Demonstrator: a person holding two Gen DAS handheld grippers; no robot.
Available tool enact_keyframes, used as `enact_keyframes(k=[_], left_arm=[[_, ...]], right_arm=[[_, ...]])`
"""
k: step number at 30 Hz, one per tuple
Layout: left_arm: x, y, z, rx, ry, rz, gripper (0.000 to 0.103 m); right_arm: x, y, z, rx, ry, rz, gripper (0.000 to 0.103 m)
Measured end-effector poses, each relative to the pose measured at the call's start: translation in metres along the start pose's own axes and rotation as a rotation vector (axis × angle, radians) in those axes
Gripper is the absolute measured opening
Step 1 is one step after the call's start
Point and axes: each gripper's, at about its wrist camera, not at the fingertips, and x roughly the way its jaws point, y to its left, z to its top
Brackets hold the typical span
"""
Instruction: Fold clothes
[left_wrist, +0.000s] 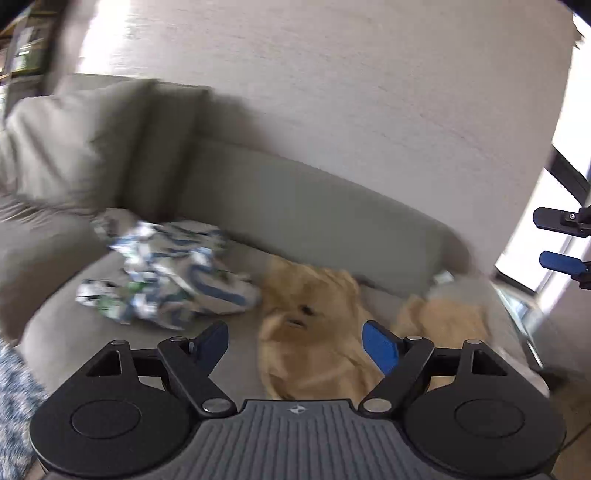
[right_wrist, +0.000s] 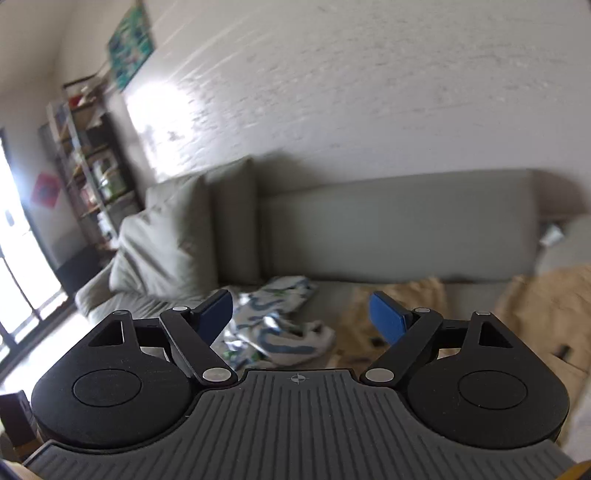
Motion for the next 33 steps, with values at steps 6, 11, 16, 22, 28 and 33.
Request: enact_keyframes(k=[6, 11, 16, 22, 28, 33], left_arm=[[0.072, -0.104, -0.050, 0.200, 0.200, -0.187, 0.080], [0.129, -0.187, -0.097, 0.384, 0.232, -0.249, 0.069], [0.178, -0.235, -0.125, 0.461, 0.297, -0.278, 0.051], [0.201, -0.281, -0.160, 0.664, 0.312, -0.290, 0.047], [0.211, -0.318, -0.197, 0.896, 0.285, -0.200, 0.065], [0.236, -0.330, -0.213, 0.973, 0.306, -0.153, 0.065]], right_arm=[[-0.062, -0.131, -0.042, 0.152, 0.018, -0.197, 0.090], [-0.048, -0.256, -0.080, 0.358, 0.089, -0.280, 0.078], [-0.009, -0.356, -0.123, 0.564, 0.200, -0.266, 0.059], [0.031, -0.380, -0.128, 0.615, 0.219, -0.239, 0.059], [0.043, -0.390, -0.101, 0.569, 0.172, -0.222, 0.066], [0.075, -0.407, -0.080, 0.592, 0.126, -0.200, 0.070]])
